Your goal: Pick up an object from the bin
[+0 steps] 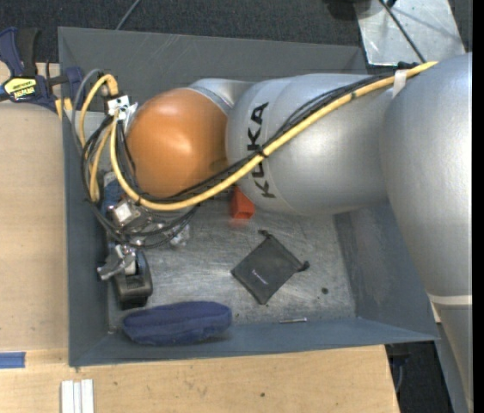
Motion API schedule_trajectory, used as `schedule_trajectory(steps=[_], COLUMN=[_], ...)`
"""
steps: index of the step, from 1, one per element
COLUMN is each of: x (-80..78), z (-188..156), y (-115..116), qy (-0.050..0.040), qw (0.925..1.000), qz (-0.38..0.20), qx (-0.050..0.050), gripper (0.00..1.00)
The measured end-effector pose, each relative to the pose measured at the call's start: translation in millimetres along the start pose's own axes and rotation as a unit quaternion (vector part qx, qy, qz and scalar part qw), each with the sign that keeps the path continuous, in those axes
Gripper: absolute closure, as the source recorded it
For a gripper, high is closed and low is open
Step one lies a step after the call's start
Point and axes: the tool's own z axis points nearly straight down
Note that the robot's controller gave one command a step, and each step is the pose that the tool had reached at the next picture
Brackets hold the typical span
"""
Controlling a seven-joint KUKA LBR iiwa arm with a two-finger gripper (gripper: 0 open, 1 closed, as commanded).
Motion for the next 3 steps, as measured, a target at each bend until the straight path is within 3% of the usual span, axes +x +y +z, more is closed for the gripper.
schedule_trajectory(steps=[1, 3], x=[-10.9, -8.8], z=[-3.6, -2.1], y=[0.0, 1.7], qy=[-0.0101, -0.0058], qw=[0.9999, 0.9999], qz=[0.0, 0.009], qx=[0.0, -0.002], gripper=[1.0, 1.0])
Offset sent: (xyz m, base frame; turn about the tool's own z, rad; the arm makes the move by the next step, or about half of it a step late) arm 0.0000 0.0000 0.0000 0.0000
